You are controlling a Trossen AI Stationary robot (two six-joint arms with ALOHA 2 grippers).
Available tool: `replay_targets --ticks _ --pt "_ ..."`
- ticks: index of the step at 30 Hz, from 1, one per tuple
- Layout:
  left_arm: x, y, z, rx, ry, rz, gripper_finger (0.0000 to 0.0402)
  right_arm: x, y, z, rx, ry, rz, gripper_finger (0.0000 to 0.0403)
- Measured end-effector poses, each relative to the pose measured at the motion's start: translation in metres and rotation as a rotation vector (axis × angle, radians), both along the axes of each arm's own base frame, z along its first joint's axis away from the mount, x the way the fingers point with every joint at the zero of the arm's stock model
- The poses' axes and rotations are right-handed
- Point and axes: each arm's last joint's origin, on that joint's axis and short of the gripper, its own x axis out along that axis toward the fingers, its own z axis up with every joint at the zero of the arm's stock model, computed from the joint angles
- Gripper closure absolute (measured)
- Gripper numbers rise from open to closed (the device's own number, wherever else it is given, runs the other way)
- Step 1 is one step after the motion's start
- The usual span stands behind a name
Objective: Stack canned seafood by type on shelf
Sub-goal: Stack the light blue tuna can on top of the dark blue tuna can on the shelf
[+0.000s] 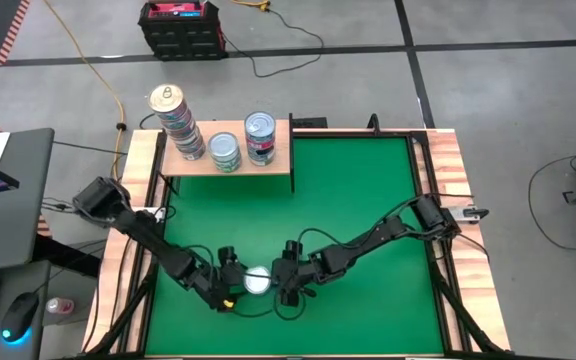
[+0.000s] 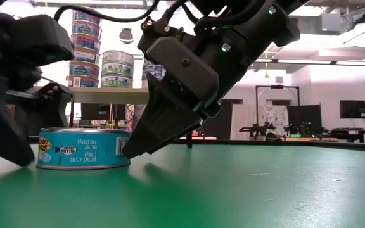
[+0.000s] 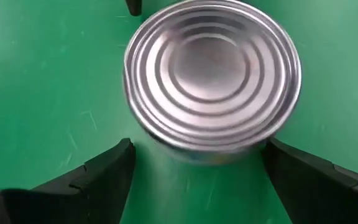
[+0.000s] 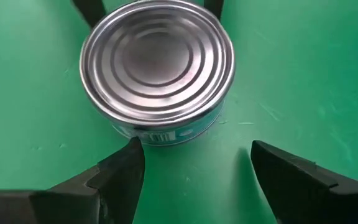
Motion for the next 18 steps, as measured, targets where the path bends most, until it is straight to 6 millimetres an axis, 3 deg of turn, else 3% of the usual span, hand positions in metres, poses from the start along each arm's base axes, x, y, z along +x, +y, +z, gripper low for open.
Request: replay_targets --ticks 9,18 --pt "0.016 -0.011 0.003 -0.015 -0.009 0.006 0.0098 0.0 0.003 0.0 0.037 0.011 0.043 0.0085" --pt "0.024 -0.002 0.004 -0.042 -0.008 0.026 0.0141 0.002 0.005 0.011 0.051 -0.063 0.051 0.0085"
